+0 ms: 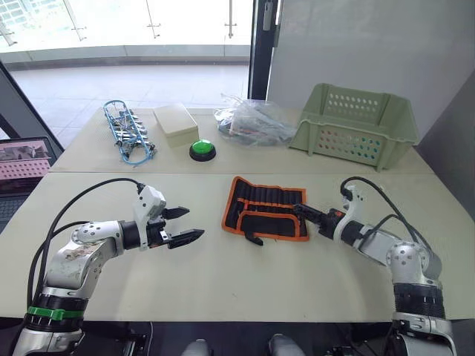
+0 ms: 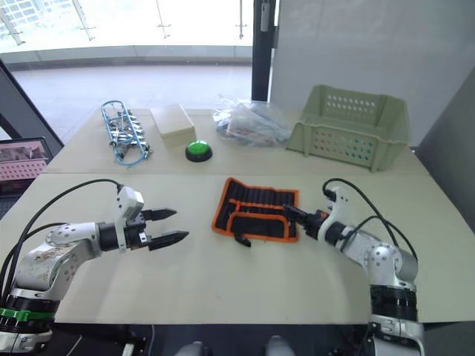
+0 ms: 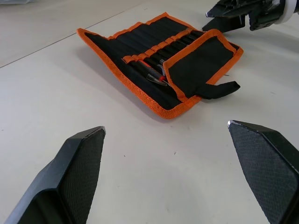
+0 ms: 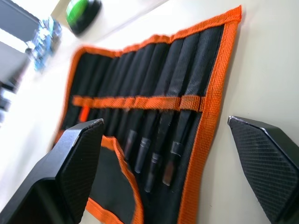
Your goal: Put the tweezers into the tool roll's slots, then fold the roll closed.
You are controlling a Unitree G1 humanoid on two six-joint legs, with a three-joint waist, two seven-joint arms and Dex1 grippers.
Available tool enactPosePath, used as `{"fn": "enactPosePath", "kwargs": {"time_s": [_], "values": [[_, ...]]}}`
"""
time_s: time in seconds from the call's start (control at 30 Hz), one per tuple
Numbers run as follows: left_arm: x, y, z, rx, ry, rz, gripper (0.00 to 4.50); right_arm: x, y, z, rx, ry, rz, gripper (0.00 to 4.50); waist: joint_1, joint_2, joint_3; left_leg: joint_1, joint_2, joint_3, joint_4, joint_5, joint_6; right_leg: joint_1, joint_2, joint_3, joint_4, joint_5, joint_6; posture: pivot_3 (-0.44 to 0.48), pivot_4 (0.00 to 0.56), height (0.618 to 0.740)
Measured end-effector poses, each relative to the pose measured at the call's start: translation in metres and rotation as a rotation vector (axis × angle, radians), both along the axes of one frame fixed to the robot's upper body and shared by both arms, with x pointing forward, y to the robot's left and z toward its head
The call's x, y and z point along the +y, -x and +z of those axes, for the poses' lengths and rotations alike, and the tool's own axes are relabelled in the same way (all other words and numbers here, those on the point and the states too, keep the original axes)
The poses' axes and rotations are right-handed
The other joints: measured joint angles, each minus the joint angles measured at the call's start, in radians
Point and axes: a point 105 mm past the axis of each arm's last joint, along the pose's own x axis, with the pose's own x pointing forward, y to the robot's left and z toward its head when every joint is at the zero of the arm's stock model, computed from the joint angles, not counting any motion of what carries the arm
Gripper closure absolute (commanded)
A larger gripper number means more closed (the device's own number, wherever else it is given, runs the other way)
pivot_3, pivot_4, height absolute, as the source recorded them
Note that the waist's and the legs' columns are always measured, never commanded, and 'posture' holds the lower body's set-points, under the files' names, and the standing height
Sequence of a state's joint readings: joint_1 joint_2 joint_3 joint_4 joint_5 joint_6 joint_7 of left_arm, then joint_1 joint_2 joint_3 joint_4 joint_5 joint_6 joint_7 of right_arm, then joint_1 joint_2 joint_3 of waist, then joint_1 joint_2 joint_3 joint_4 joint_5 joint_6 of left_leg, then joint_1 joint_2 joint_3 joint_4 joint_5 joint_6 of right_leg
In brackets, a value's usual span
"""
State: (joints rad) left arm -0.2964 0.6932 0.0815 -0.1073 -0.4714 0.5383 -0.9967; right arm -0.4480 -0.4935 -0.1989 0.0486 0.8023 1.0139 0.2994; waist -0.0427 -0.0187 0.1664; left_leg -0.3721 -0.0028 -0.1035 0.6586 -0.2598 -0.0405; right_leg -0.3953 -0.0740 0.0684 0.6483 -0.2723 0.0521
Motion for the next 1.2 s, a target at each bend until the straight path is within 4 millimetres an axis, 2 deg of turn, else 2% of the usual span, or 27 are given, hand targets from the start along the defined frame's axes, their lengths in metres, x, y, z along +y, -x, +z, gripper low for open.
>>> {"fn": "enactPosePath", "kwargs": {"time_s": [0.07,0.23,0.43,0.63,0.87,1.2], "values": [[0.0,0.0,-0.001,-0.011,-0.009,0.004,0.05,0.004,-0.001,0.0,-0.005,0.09,0.028,0.0,0.0,0.0,0.0,0.0,0.0,0.0,0.0,0.0,0.0,0.0,0.0,0.0,0.0,0.0,0.0,0.0,0.15,0.74],[-0.001,-0.002,-0.002,-0.03,-0.006,0.02,0.05,0.014,-0.006,-0.001,-0.015,0.153,0.067,0.0,-0.006,-0.001,-0.001,0.001,0.001,0.0,0.0,0.0,0.0,0.001,0.001,0.0,0.0,0.0,0.0,0.0,0.15,0.74],[-0.001,0.0,-0.01,-0.016,-0.025,0.022,0.05,0.016,-0.006,0.001,0.004,0.055,0.087,0.0,-0.011,-0.001,-0.001,0.001,0.002,0.0,0.0,0.0,0.0,0.001,0.002,0.0,0.0,0.0,0.0,0.0,0.15,0.74],[-0.001,0.0,-0.01,-0.026,-0.03,0.024,0.05,0.01,-0.003,0.004,0.058,-0.158,0.079,0.0,-0.01,-0.001,-0.001,0.001,0.002,0.0,0.0,0.0,0.0,0.001,0.002,0.0,0.0,0.0,0.0,0.0,0.15,0.74],[-0.003,-0.001,-0.013,-0.033,-0.057,0.005,0.05,0.018,0.003,0.004,0.09,-0.22,0.13,0.0,-0.011,-0.001,-0.001,0.001,0.002,0.0,0.0,0.0,0.0,0.0,0.002,0.0,0.0,0.0,0.0,0.0,0.15,0.74],[-0.002,-0.001,-0.013,-0.053,-0.065,0.002,0.05,0.012,0.004,0.004,0.078,-0.24,0.111,0.0,-0.003,-0.001,-0.001,0.001,0.001,0.0,0.0,0.0,0.0,0.0,0.001,0.0,0.0,0.0,0.0,0.0,0.15,0.74]]}}
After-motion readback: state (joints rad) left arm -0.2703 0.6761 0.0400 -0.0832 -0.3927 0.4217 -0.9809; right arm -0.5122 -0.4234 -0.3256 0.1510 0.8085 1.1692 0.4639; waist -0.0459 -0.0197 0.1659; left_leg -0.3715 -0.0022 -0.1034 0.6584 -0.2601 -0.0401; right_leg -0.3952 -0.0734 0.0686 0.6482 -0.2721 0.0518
